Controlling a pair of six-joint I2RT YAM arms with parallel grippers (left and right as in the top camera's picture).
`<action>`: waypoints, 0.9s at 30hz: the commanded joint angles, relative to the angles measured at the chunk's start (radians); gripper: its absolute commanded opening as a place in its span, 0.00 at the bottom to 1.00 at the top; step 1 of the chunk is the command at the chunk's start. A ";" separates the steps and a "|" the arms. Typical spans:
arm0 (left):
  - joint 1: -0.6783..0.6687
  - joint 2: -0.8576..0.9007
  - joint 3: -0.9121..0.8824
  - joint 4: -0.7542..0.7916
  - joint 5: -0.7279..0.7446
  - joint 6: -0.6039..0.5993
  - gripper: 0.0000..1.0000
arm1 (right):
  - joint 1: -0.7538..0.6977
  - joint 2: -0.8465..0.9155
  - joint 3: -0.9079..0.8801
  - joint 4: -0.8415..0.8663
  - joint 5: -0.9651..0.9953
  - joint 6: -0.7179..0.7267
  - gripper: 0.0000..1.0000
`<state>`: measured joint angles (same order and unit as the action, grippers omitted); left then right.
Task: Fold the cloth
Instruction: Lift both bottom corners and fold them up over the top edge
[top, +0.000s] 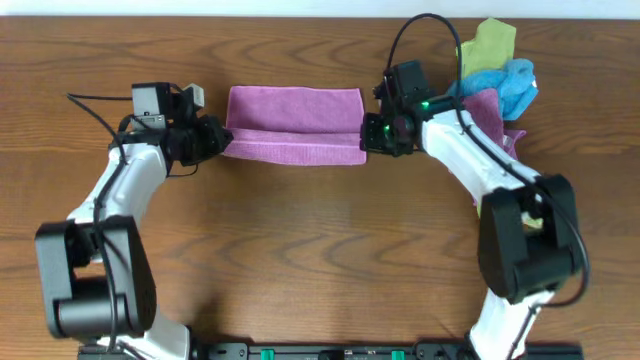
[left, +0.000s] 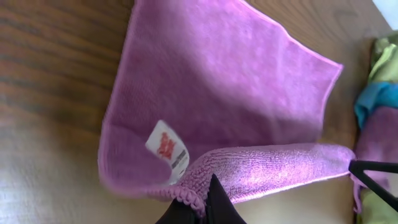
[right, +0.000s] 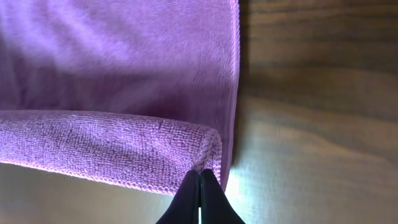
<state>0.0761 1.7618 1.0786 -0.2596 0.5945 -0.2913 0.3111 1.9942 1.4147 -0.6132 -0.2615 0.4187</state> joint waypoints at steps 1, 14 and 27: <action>0.000 0.051 0.009 0.048 -0.028 -0.014 0.05 | -0.016 0.060 0.067 0.012 0.019 0.006 0.02; 0.000 0.365 0.435 0.063 0.008 -0.030 0.05 | -0.075 0.317 0.518 0.015 0.019 0.007 0.02; 0.000 0.521 0.652 -0.144 0.090 0.068 0.06 | -0.080 0.348 0.571 -0.093 0.026 0.007 0.02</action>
<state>0.0727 2.2711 1.7115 -0.3706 0.6666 -0.2882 0.2470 2.3238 1.9652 -0.6830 -0.2504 0.4217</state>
